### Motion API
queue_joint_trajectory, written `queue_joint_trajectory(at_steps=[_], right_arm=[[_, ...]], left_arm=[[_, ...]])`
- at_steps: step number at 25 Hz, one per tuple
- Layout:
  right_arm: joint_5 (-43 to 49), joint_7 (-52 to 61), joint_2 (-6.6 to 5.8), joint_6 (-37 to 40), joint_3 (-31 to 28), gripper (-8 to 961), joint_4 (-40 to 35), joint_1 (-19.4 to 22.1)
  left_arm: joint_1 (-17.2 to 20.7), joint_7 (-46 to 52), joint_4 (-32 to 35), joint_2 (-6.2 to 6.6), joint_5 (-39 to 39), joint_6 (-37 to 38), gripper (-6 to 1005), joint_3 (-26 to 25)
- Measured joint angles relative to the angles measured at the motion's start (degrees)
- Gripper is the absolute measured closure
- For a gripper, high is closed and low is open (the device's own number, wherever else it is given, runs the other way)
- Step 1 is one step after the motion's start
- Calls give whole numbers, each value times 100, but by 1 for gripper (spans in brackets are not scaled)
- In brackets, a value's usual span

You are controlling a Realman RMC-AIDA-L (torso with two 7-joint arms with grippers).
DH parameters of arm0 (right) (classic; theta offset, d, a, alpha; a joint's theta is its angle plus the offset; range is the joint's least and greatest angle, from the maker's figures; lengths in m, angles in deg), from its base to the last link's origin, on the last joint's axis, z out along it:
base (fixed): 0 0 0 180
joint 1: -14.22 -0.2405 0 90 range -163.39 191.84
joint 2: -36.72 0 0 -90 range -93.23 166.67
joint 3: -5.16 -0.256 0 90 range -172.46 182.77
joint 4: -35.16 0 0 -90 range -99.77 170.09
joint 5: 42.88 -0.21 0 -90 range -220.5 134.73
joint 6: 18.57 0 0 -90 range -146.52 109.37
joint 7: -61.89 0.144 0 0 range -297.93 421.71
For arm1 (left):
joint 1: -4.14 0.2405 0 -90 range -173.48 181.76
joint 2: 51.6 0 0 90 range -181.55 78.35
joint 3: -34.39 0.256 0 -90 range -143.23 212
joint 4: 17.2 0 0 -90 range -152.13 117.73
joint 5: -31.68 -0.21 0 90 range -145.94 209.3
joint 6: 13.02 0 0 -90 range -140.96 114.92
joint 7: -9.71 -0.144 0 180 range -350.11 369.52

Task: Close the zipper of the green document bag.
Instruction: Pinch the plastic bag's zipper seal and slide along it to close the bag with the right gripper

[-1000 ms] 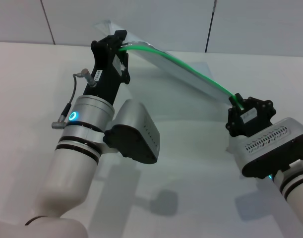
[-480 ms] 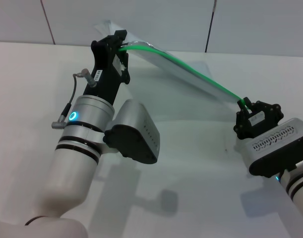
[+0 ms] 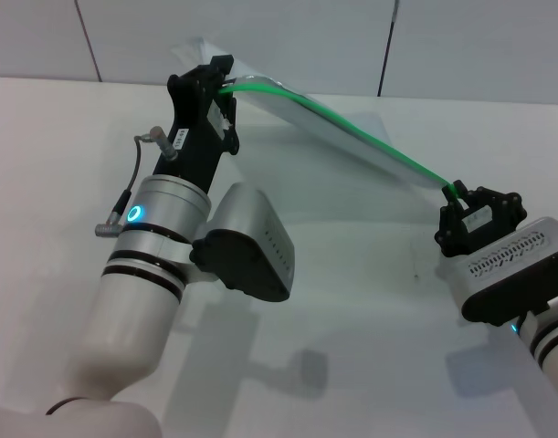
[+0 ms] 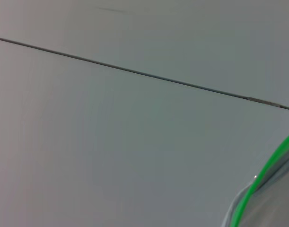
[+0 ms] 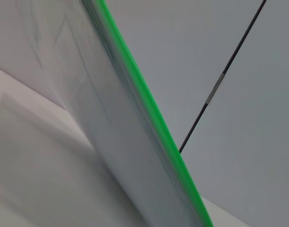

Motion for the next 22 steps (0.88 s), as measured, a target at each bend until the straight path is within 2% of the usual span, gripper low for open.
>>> queue_joint_trajectory(at_steps=[22], right_arm=[[-322, -55, 36, -262, -10, 859, -62, 10]], left_arm=[[-16, 84, -14, -9, -135, -219, 927, 57]])
